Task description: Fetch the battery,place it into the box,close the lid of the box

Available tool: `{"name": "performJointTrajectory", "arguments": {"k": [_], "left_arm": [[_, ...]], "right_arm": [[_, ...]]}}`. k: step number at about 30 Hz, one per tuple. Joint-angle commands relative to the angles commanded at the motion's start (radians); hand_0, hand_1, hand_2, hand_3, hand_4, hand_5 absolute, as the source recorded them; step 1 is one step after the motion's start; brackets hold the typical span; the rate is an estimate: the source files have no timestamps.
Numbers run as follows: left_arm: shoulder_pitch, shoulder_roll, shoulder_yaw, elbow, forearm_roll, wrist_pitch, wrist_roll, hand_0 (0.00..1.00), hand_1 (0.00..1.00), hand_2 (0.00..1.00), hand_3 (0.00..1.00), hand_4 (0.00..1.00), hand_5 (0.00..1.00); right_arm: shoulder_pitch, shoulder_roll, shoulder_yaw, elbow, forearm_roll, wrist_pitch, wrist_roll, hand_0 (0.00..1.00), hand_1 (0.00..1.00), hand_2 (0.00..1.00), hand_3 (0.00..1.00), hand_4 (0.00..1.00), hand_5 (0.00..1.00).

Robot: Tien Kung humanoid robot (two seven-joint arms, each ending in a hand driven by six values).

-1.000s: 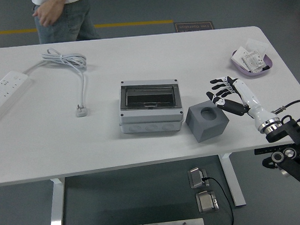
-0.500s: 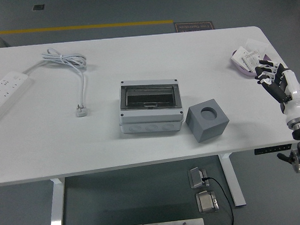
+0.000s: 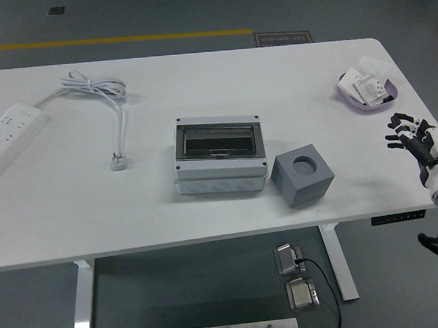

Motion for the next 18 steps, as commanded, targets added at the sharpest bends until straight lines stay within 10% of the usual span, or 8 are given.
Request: {"name": "performJointTrajectory", "arguments": {"k": [18], "left_arm": [[0.005, -0.006, 0.000, 0.001, 0.001, -0.002, -0.001, 0.633, 0.665, 0.621, 0.613, 0.619, 0.206]], "right_arm": [[0.043, 0.056, -0.088, 0.197, 0.691, 0.384, 0.137, 0.528, 0.582, 0.657, 0.702, 0.793, 0.591]]}}
